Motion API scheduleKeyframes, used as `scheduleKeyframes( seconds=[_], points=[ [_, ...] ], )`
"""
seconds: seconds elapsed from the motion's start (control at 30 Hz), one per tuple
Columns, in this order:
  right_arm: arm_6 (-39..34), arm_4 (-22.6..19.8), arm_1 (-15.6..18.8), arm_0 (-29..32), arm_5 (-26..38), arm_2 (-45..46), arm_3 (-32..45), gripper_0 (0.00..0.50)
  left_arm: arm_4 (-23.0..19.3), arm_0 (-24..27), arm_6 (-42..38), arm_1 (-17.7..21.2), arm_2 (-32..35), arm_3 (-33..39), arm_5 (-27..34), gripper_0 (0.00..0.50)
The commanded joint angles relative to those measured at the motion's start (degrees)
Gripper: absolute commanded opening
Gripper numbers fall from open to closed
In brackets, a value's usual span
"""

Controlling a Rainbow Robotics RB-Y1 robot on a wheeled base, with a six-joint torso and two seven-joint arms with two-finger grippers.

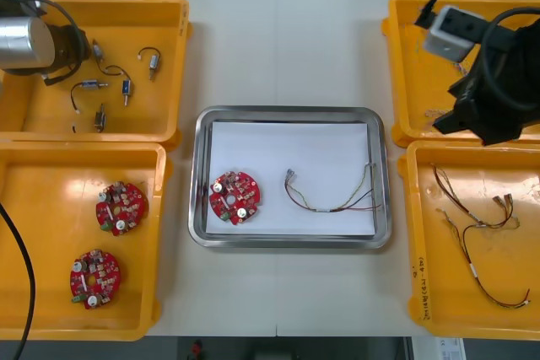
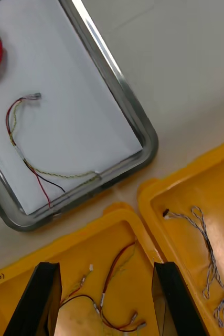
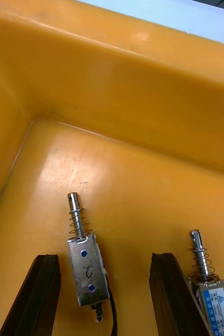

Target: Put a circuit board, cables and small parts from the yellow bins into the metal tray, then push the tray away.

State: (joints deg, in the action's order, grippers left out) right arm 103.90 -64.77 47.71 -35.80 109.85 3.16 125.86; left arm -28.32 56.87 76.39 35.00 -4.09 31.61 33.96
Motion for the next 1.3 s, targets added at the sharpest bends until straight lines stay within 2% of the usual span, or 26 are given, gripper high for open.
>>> scheduleKeyframes(
  seconds=[0.03,0.33,0.37,0.4,0.43,0.6,0.73,0.93,1.07,1.2,1.3],
  points=[
    [2.0,-0.1,1.9,1.4,0.1,6.4,-4.3,0.500,0.4,-1.0,5.9,-0.5,-0.8,0.8,-1.0,0.500],
    [2.4,6.7,1.8,1.4,0.1,11.0,-11.4,0.500,0.9,-1.5,5.9,-0.5,-0.8,0.8,-1.0,0.500],
    [2.4,7.8,1.7,1.3,0.1,11.5,-12.2,0.500,1.0,-1.5,5.9,-0.5,-0.8,0.8,-1.0,0.300],
    [2.5,8.6,1.6,1.3,0.1,11.9,-12.7,0.500,1.0,-1.5,5.9,-0.5,-0.8,0.8,-1.0,0.030],
    [2.7,9.7,1.4,1.3,0.1,12.2,-13.4,0.500,0.9,-1.5,6.0,-0.5,-0.8,0.8,-1.0,0.000],
    [3.4,13.6,1.4,1.3,0.1,12.3,-16.4,0.500,0.9,-1.5,6.0,-0.5,-0.8,0.8,-1.0,0.000],
    [4.4,14.9,1.4,0.0,0.1,12.2,-20.5,0.500,0.8,-1.5,6.1,-0.3,-0.8,0.9,-0.4,0.000],
    [10.3,16.7,0.9,-5.0,0.1,11.3,-31.0,0.500,1.5,-1.5,6.1,1.6,2.1,7.2,11.4,0.000],
    [14.7,18.1,0.9,-10.1,0.1,10.2,-41.5,0.500,2.1,-1.5,6.2,2.3,6.2,13.1,20.3,0.000],
    [18.4,22.2,0.8,-13.0,0.0,8.4,-45.8,0.500,3.1,-1.5,7.0,2.6,9.1,16.2,25.2,0.000],
    [19.2,25.0,0.8,-14.6,-3.0,6.3,-47.3,0.500,4.7,-1.5,7.6,2.9,10.5,19.0,29.8,0.000]
  ],
)
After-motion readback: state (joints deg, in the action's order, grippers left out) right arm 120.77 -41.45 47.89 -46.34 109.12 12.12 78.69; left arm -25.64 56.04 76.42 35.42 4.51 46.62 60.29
